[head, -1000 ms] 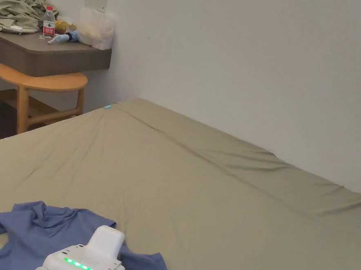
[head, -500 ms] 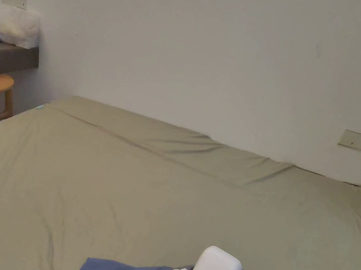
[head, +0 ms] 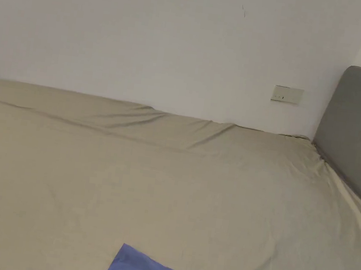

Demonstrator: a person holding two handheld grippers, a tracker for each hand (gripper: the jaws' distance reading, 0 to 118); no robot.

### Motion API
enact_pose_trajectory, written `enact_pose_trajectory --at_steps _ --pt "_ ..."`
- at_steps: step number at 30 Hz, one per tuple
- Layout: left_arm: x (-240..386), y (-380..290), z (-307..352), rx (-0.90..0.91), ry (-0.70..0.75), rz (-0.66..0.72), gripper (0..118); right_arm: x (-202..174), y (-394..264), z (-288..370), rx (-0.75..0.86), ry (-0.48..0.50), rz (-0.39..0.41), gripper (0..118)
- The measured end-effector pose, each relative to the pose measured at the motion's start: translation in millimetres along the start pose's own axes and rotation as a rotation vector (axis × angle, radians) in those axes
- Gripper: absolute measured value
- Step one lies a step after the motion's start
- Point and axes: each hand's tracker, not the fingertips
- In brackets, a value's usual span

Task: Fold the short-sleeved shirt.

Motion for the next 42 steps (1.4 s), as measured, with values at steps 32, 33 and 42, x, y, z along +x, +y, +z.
enact_pose_trajectory --at_steps 32,33,42 --pt "-350 -45 196 0.253 0.557 0.456 114 -157 29 -43 0.026 0.325 0.158 8" --pt "-359 -44 178 0.230 0.565 0.446 114 -156 29 -46 0.020 0.325 0.158 8" --pt "-349 -49 110 0.074 0.714 0.220 14 -133 36 -79 -0.028 0.269 0.237 9"
